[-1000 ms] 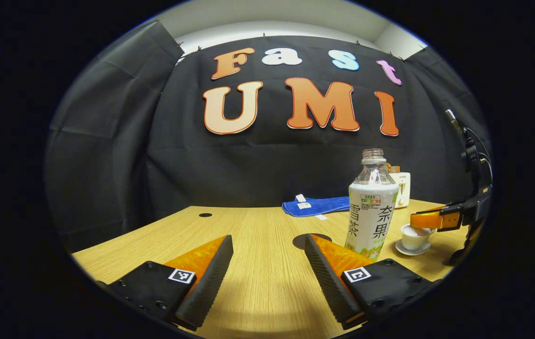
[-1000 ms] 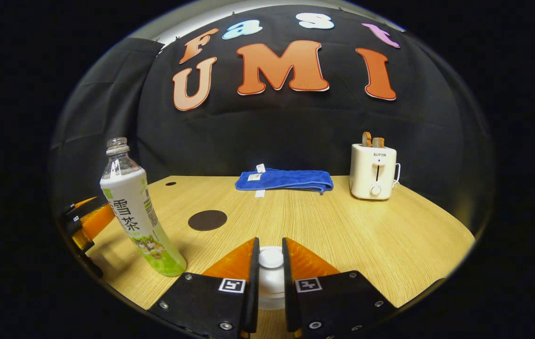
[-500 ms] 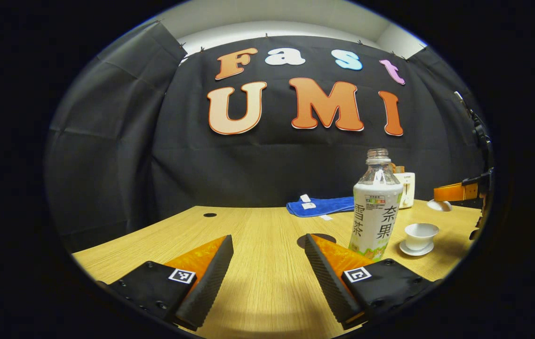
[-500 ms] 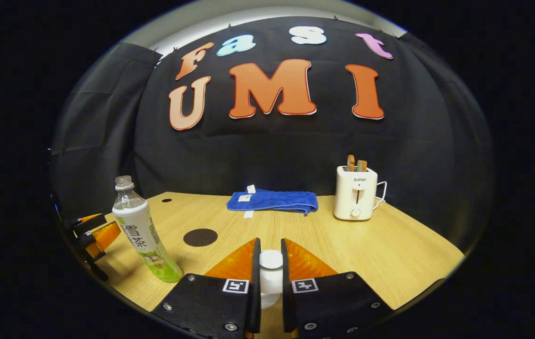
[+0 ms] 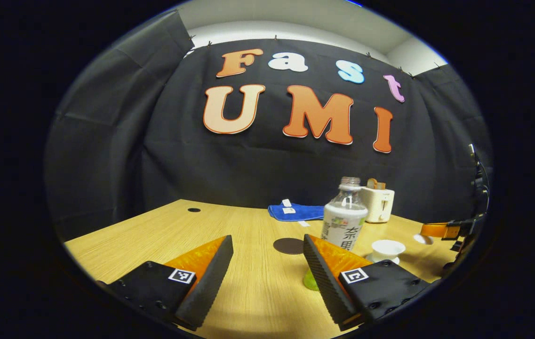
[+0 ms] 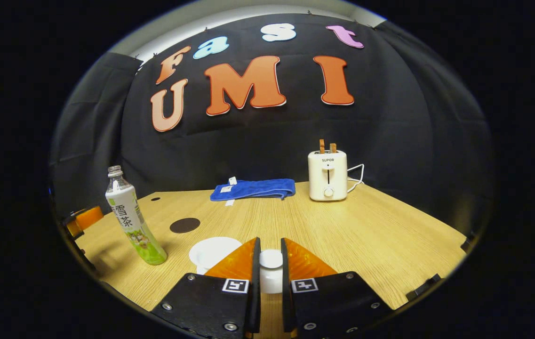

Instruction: Open the teacup lid with one hand, grasp the water bottle and pour water into the teacup with the other hand; after pouring, place the water bottle on the coaster and then close the teacup lid.

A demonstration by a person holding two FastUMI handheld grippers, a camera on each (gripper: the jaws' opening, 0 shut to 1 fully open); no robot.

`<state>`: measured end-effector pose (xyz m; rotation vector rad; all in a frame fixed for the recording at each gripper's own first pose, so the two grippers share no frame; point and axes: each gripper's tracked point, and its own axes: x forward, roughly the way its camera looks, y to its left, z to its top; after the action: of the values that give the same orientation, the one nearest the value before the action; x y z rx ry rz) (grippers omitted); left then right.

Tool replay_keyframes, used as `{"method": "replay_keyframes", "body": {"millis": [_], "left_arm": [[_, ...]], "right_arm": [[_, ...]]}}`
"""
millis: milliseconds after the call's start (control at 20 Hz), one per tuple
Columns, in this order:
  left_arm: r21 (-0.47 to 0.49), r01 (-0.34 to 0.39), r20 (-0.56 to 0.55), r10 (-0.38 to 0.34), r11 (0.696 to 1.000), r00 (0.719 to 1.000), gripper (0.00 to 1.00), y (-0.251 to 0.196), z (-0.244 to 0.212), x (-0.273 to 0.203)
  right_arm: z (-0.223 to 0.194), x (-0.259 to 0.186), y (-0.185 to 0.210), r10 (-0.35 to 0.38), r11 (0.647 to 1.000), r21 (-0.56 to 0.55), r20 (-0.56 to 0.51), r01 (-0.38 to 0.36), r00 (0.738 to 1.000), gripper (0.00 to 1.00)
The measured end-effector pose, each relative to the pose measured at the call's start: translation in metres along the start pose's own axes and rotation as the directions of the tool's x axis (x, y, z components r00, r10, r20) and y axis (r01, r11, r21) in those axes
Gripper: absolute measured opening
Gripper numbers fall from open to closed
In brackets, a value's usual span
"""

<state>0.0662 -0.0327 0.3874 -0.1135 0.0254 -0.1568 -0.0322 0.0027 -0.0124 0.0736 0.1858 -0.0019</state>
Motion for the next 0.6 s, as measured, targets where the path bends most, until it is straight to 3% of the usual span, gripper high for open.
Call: {"method": "replay_keyframes", "body": {"millis": [150,250,350,400,600], "left_arm": [[-0.001,0.064,-0.034,-0.064,0.998,0.997,0.96,-0.038,-0.004,-0.006],[0.017,0.095,-0.045,-0.094,0.995,0.995,0.96,-0.060,-0.008,-0.004],[0.052,0.110,-0.070,-0.107,0.993,0.992,0.96,-0.075,-0.017,0.001],[0.066,0.124,-0.088,-0.118,0.990,0.989,0.96,-0.082,-0.022,0.004],[0.137,0.121,-0.112,-0.106,0.983,0.988,0.97,-0.094,-0.029,0.022]], "right_arm": [[-0.003,-0.007,-0.005,-0.012,1.000,0.003,0.009,0.012,1.000,0.14],[-0.003,-0.008,-0.006,-0.011,1.000,0.017,0.012,0.011,1.000,0.18],[-0.004,-0.009,-0.008,-0.010,1.000,0.026,0.009,0.010,1.000,0.14],[-0.003,-0.010,-0.007,-0.001,0.999,0.037,0.010,0.000,1.000,0.19],[0.000,-0.013,-0.007,0.018,0.999,0.044,0.017,-0.019,1.000,0.18]]}}
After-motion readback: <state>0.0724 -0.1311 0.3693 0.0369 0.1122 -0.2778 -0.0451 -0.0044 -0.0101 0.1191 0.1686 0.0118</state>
